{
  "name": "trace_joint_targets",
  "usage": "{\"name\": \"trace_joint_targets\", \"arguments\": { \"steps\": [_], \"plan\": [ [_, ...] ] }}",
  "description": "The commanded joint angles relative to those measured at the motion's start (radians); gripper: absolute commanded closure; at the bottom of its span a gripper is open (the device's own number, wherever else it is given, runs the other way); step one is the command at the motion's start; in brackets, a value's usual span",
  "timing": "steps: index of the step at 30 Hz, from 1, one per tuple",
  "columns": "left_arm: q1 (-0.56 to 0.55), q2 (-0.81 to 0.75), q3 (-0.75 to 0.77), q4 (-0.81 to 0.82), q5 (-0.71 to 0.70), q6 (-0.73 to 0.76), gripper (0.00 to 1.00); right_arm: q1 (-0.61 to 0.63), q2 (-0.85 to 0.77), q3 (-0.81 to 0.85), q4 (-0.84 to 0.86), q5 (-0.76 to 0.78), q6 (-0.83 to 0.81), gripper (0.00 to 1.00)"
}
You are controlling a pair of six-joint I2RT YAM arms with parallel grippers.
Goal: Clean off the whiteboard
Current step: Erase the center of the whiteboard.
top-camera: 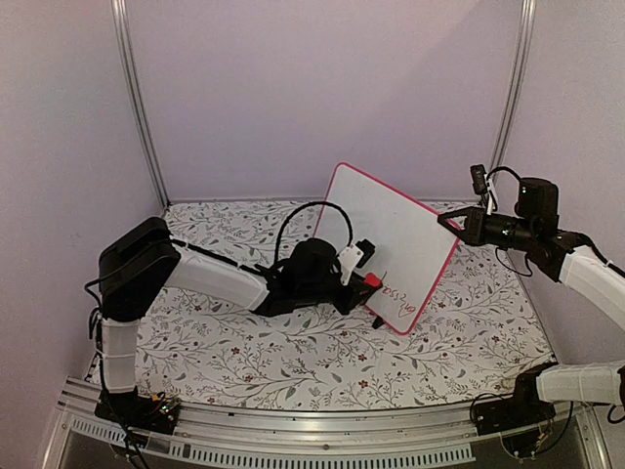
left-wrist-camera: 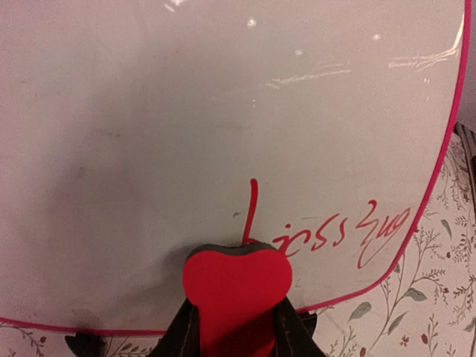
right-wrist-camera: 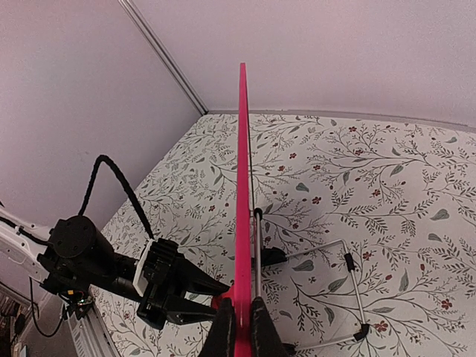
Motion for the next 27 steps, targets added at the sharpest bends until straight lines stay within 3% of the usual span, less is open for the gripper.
{"name": "trace_joint_targets", "arguments": {
  "steps": [1, 27],
  "plan": [
    [-0.014, -0.067, -0.054, 0.048, -0.020, -0.023, 1.00, 0.025, 0.029, -0.014, -0.113, -0.044, 0.012, 1.00],
    [-0.017, -0.042, 0.087, -0.051, -0.082, -0.012, 1.00, 0.025, -0.011, -0.012, -0.128, -0.035, 0.010, 1.00]
  ]
}}
